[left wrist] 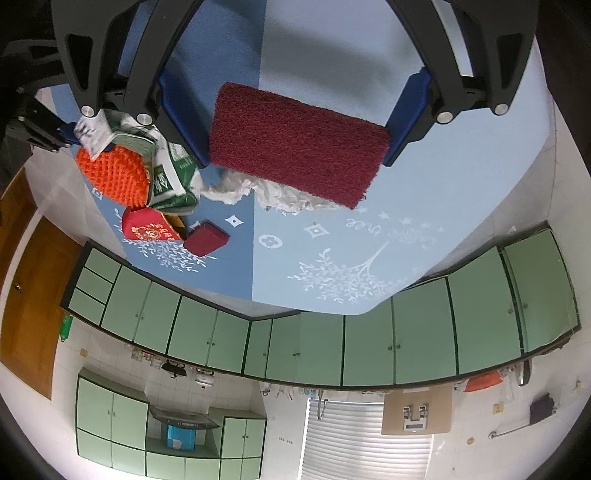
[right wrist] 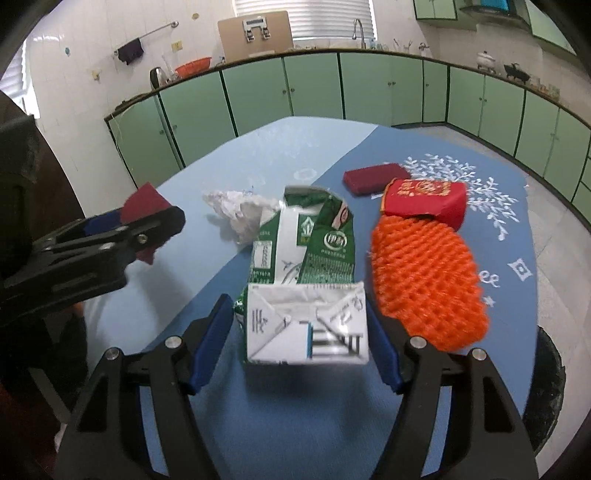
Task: Collect trash
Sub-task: 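Grasp the green-and-white carton with the right gripper while the left holds the pad, then carry the pad and carton over the bin and release both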
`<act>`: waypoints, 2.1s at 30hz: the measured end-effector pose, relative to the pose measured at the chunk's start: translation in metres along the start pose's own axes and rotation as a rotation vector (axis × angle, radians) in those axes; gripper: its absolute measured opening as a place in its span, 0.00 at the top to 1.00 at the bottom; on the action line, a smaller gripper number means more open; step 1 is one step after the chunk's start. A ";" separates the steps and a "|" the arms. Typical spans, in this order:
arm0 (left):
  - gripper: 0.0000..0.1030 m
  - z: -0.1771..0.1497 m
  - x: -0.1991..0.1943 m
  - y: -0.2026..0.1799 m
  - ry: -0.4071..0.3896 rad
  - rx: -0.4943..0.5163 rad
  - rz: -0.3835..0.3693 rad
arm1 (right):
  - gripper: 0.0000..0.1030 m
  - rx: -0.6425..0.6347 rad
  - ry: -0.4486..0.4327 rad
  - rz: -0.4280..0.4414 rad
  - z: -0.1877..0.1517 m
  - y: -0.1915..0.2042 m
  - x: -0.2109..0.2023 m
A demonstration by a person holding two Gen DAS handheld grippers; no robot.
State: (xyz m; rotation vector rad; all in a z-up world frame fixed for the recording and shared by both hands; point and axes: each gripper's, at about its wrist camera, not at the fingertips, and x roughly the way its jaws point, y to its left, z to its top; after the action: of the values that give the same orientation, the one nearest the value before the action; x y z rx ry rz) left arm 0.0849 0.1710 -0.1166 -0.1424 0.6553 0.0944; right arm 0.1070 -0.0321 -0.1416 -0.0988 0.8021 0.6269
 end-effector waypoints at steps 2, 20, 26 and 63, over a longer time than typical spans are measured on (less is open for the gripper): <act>0.13 0.001 -0.001 -0.002 0.000 -0.001 -0.008 | 0.35 -0.001 -0.012 0.003 0.001 -0.001 -0.008; 0.13 0.003 -0.002 -0.010 -0.003 0.021 -0.016 | 0.34 0.076 -0.010 0.041 -0.003 -0.016 -0.002; 0.13 0.004 -0.005 -0.016 -0.009 0.035 -0.026 | 0.35 0.094 -0.046 0.064 0.006 -0.020 -0.015; 0.13 0.042 -0.006 -0.219 -0.090 0.232 -0.376 | 0.35 0.296 -0.260 -0.266 -0.026 -0.175 -0.165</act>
State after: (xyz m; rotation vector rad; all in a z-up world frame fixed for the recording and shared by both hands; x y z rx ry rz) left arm 0.1340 -0.0385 -0.0580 -0.0354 0.5356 -0.3346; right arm 0.1010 -0.2634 -0.0707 0.1426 0.6086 0.2574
